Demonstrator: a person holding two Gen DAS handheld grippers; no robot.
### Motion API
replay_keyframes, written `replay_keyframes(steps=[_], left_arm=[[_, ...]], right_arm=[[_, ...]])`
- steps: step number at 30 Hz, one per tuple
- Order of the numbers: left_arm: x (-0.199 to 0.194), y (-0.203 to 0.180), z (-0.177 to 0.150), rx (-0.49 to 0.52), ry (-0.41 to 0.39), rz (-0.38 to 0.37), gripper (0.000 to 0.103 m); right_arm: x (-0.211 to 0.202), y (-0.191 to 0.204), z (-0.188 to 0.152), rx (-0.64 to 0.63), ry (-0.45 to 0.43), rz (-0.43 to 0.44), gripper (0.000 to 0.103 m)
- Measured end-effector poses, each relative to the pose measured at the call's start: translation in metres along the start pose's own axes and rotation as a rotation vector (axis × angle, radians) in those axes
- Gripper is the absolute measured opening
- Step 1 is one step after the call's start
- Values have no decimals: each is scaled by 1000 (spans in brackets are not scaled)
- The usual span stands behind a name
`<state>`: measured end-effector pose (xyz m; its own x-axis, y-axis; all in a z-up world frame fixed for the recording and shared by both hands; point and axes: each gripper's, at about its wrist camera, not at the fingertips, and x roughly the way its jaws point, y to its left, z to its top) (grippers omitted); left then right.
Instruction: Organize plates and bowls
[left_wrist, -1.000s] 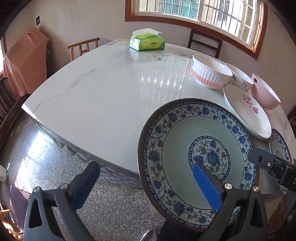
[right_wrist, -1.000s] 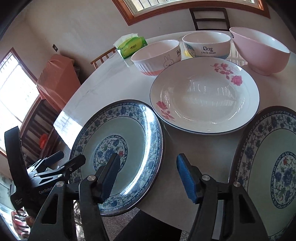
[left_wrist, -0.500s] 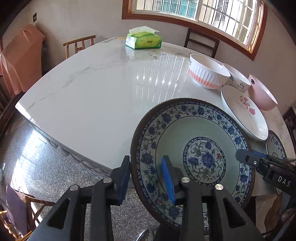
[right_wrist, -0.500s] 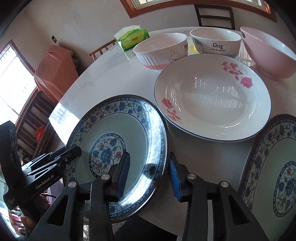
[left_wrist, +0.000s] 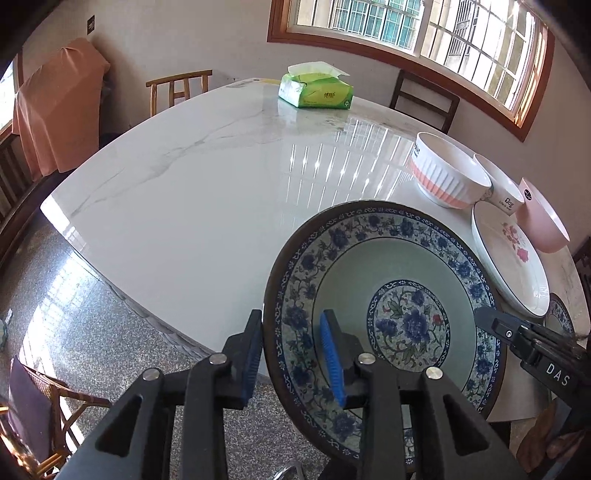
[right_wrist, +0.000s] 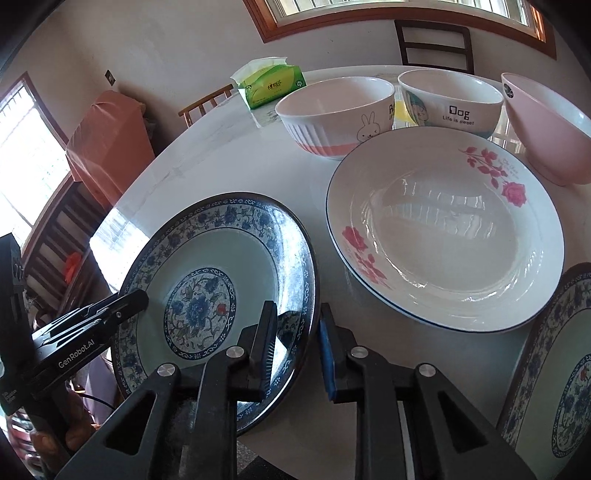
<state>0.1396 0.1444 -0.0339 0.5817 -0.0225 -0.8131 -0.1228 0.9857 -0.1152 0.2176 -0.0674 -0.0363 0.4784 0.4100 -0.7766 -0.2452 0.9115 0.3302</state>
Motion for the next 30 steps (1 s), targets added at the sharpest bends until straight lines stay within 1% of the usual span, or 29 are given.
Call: replay_keyframes(steps=[7, 14, 19, 24, 26, 27, 29, 30], left_arm=[[4, 18, 19, -34, -22, 23, 31], [14, 32, 33, -52, -29, 37, 31], [24, 38, 38, -65, -19, 40, 31], [30, 42, 41, -76, -24, 41, 31], [28, 42, 41, -72, -32, 56, 34], [26, 42, 40, -70, -39, 75, 40], [22, 44, 39, -74, -63, 105, 45], [20, 46, 38, -82, -71, 116, 46]], right_arm=[[10, 19, 14, -37, -18, 3, 21], [23, 29, 28, -53, -10, -7, 21], [29, 31, 27, -51, 4, -5, 22], [31, 37, 28, -76, -10, -15, 23], [31, 39, 28, -87, -15, -20, 25], [30, 39, 28, -92, -20, -24, 26], [26, 39, 27, -89, -32, -22, 27], [21, 38, 28, -86, -49, -14, 28]])
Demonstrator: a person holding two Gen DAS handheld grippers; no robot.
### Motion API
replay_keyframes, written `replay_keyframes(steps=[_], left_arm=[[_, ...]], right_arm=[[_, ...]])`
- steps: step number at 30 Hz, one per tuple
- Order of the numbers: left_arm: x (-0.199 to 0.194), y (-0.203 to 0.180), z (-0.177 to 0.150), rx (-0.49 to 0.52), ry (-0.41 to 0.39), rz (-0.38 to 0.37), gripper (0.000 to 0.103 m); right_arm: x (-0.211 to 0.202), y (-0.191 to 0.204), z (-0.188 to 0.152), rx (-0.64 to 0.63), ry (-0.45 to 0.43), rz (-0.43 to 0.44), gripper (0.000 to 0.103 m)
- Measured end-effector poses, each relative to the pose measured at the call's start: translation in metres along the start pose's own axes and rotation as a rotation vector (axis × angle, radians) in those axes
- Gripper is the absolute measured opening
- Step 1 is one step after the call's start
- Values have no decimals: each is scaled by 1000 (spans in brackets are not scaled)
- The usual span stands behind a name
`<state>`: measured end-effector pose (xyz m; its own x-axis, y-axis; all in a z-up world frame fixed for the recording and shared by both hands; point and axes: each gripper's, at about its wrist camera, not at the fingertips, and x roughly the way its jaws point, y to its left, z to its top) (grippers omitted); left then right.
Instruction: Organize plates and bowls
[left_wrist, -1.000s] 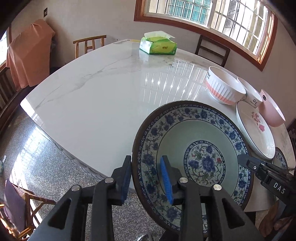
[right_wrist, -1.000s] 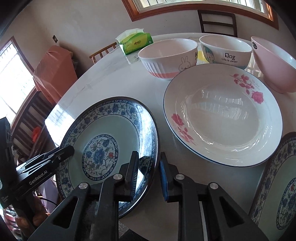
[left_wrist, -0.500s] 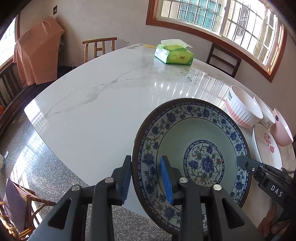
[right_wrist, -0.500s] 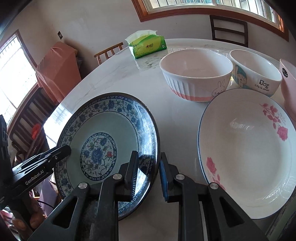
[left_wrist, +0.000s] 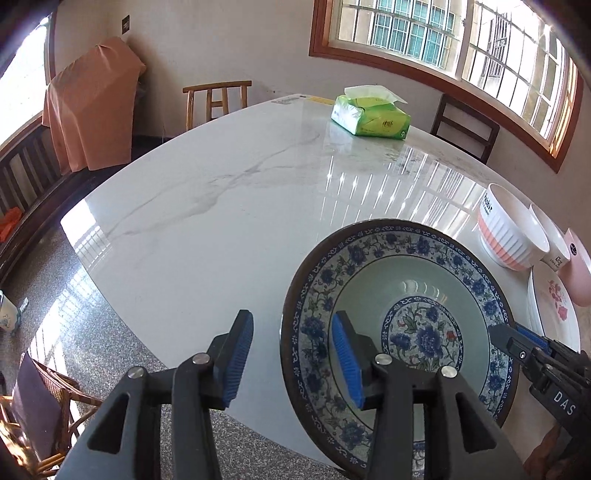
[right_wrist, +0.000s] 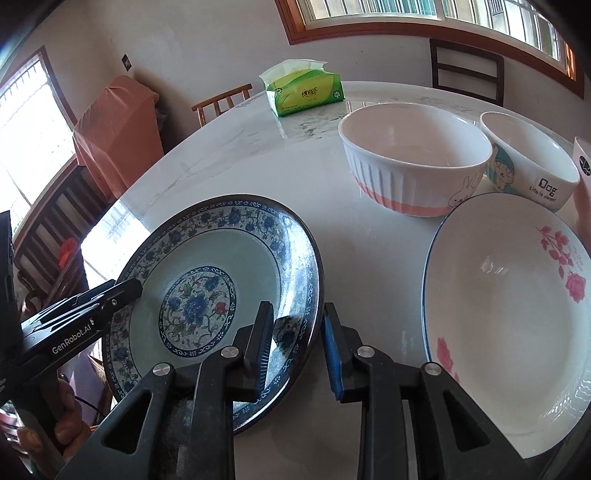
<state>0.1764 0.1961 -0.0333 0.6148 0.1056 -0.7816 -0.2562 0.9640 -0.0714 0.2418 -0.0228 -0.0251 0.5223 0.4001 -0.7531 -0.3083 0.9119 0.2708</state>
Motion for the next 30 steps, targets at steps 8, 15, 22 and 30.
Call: replay_keyframes(steps=[8, 15, 22, 30], left_arm=[[-50, 5, -11, 4, -107, 11, 46], [-91, -71, -50, 165, -19, -277, 54], [-91, -183, -92, 315, 190, -558, 54], [-79, -246, -106, 356, 269, -604, 54]], right_arm=[[-103, -33, -28, 68, -169, 53, 47], [-207, -119, -92, 206, -232, -102, 51], [-265, -208, -154, 368, -253, -247, 53], [-256, -251, -174, 439, -239, -157, 53]])
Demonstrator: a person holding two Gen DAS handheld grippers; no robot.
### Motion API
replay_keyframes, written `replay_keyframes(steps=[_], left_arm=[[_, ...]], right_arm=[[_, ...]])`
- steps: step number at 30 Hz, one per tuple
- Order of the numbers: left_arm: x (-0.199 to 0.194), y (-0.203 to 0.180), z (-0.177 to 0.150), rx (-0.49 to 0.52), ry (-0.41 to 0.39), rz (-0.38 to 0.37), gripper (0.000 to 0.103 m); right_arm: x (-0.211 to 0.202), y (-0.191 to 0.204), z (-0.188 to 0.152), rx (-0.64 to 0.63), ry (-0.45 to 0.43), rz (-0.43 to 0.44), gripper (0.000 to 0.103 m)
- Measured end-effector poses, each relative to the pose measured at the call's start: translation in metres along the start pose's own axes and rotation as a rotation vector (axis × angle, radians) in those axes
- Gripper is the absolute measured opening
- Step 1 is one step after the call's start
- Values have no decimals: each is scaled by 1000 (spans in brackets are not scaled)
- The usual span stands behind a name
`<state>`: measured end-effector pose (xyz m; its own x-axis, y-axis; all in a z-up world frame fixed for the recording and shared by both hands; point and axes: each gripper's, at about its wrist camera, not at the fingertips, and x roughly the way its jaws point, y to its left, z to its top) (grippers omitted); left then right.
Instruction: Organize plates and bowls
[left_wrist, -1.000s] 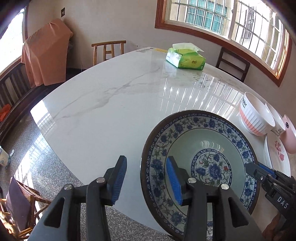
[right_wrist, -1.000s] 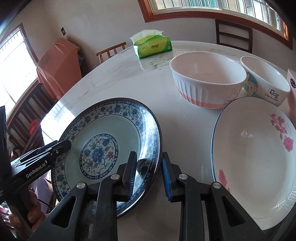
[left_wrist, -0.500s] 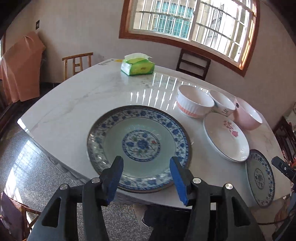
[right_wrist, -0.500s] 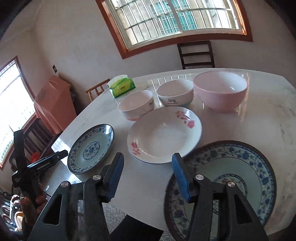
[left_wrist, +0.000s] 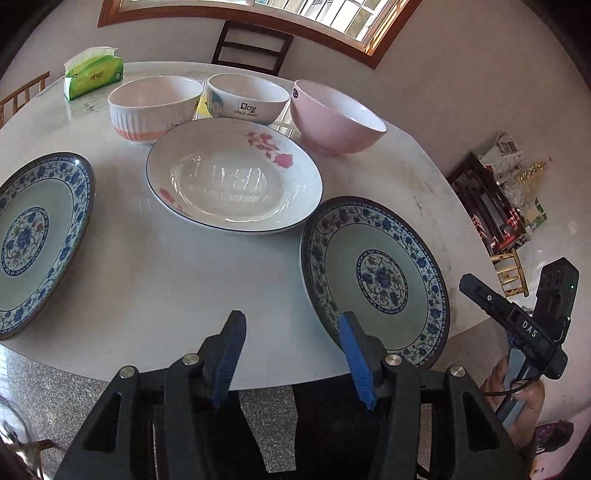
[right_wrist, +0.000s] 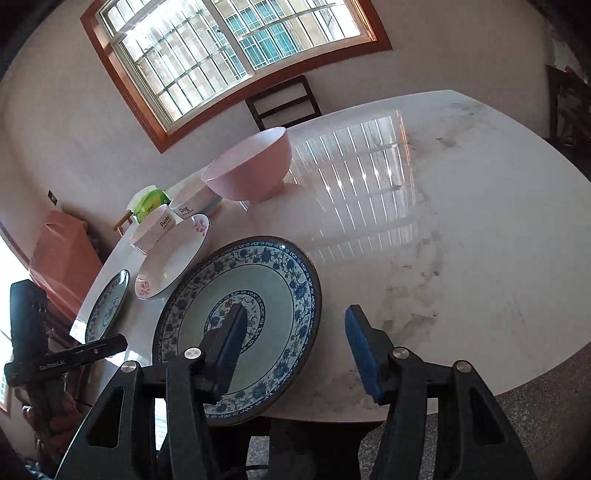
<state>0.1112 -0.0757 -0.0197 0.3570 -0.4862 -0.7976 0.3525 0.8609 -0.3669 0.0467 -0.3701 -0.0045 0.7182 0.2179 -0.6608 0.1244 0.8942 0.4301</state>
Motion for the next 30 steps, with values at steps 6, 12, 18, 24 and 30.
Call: replay_keyframes(steps=[6, 12, 18, 24, 30], left_arm=[[16, -6, 4, -27, 35, -7, 54], [25, -9, 7, -49, 59, -24, 54], [33, -9, 7, -76, 88, -36, 54], [33, -14, 8, -65, 82, -30, 54], [39, -24, 7, -13, 86, -59, 52]], right_arm=[[16, -7, 2, -17, 25, 33, 53], [30, -15, 6, -17, 60, 75, 53], [42, -16, 8, -26, 91, 118, 53], [49, -16, 12, -29, 118, 154, 47], [54, -8, 10, -85, 133, 112, 22]])
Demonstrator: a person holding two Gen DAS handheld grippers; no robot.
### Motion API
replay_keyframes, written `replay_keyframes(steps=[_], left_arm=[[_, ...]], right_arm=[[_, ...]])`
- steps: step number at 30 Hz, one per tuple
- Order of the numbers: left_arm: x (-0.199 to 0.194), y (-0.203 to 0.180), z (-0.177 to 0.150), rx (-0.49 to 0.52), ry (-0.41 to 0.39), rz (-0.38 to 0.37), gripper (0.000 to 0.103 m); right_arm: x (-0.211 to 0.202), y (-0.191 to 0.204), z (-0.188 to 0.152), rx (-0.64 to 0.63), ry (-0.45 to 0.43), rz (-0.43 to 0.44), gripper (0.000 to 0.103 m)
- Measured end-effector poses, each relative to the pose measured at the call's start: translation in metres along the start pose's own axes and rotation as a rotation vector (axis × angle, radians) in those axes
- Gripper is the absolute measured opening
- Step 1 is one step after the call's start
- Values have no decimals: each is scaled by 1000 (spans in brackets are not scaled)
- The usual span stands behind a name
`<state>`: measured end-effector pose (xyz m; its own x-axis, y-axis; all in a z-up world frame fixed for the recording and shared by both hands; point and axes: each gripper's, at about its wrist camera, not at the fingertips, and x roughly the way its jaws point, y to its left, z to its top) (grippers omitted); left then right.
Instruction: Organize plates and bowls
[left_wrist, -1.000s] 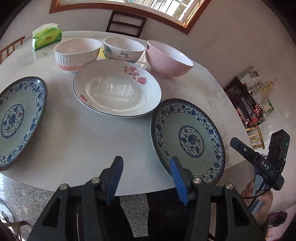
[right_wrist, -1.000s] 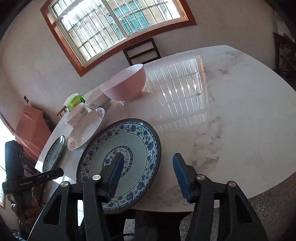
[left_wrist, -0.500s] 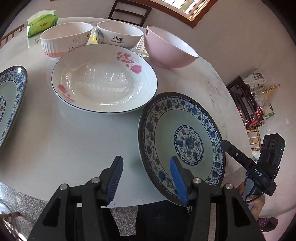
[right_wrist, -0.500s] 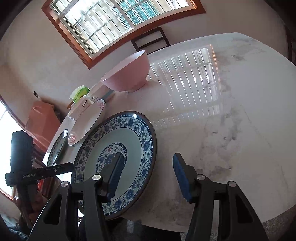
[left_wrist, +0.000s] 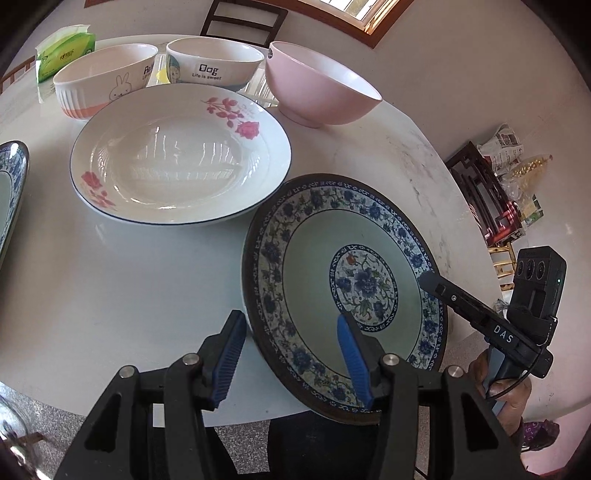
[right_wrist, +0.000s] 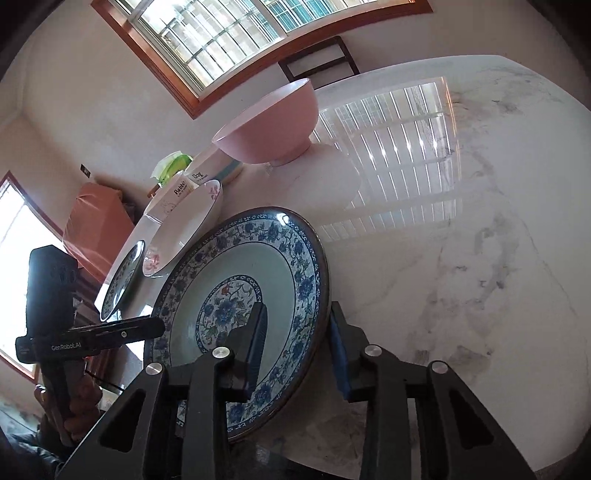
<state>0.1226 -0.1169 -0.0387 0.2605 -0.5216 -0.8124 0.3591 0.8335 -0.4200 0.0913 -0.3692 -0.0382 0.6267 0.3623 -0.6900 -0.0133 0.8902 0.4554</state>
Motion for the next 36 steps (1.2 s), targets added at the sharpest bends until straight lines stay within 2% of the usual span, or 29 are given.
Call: replay_keyframes(steps=[2, 3, 4, 13, 24, 36], left_arm=[[1, -7, -2, 31, -15, 71, 42], [2, -10, -3, 54, -21, 119, 31], [2, -11, -4, 71, -28, 137, 28], [-3, -14, -18, 97, -40, 143, 28], [-20, -14, -33, 113, -98, 177, 28], [-60, 28, -45, 11, -171, 216, 28]], right_arm=[[-1, -1, -1, -3, -3, -10, 17], [-2, -3, -2, 8, -11, -12, 17], [-3, -4, -3, 12, -19, -20, 17], [-20, -1, -24, 42, -51, -48, 16], [-33, 19, -44, 36, -55, -13, 16], [-12, 70, -39, -46, -26, 47, 16]])
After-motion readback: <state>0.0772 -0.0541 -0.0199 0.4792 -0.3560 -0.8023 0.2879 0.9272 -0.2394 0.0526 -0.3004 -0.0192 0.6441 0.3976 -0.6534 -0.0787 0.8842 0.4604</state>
